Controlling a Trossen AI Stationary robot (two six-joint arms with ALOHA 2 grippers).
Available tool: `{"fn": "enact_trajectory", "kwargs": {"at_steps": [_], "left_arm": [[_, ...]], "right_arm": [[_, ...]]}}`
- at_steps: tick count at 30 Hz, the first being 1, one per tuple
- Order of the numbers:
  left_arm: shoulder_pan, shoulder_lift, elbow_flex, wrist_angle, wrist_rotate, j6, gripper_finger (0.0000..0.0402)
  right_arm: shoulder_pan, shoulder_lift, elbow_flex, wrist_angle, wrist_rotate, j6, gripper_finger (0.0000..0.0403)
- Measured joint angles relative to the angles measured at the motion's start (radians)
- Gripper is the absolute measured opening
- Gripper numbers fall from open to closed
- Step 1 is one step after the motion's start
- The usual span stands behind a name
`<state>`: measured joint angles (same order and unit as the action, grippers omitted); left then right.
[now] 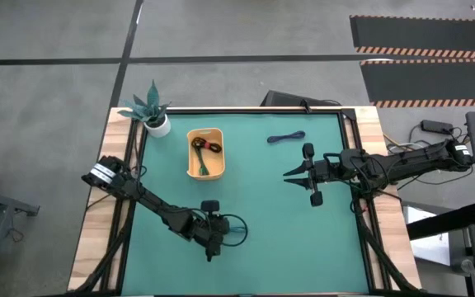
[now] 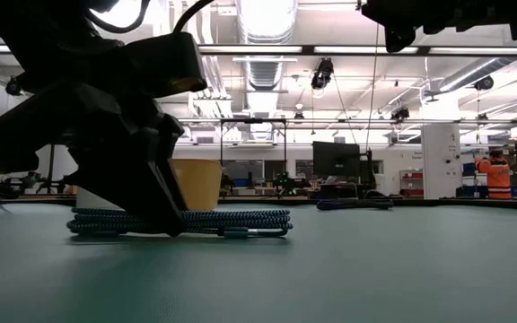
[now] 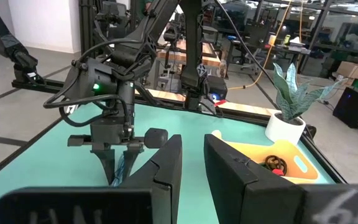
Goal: Pick and place USB-C Cables
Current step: Put the blue USB cable into the yellow bin
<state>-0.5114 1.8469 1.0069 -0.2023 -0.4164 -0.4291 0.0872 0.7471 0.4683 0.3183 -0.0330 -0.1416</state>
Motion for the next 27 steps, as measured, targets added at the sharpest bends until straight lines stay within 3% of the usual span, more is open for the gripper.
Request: {"fn": "enact_trajectory", "kwargs": {"at_steps": [13,27], "left_arm": [[0.000,0.000,0.000,0.000,0.037,0.000,0.0026],[0.005,-0.068,0.007,-0.034,0.011,-0.003,0.0025]], "right_arm": [[0.000,0.000,0.000,0.000,0.000,0.000,0.0059],[0.000,0.000,0.000,-0.003,0.000,0.000,0.0059]]}}
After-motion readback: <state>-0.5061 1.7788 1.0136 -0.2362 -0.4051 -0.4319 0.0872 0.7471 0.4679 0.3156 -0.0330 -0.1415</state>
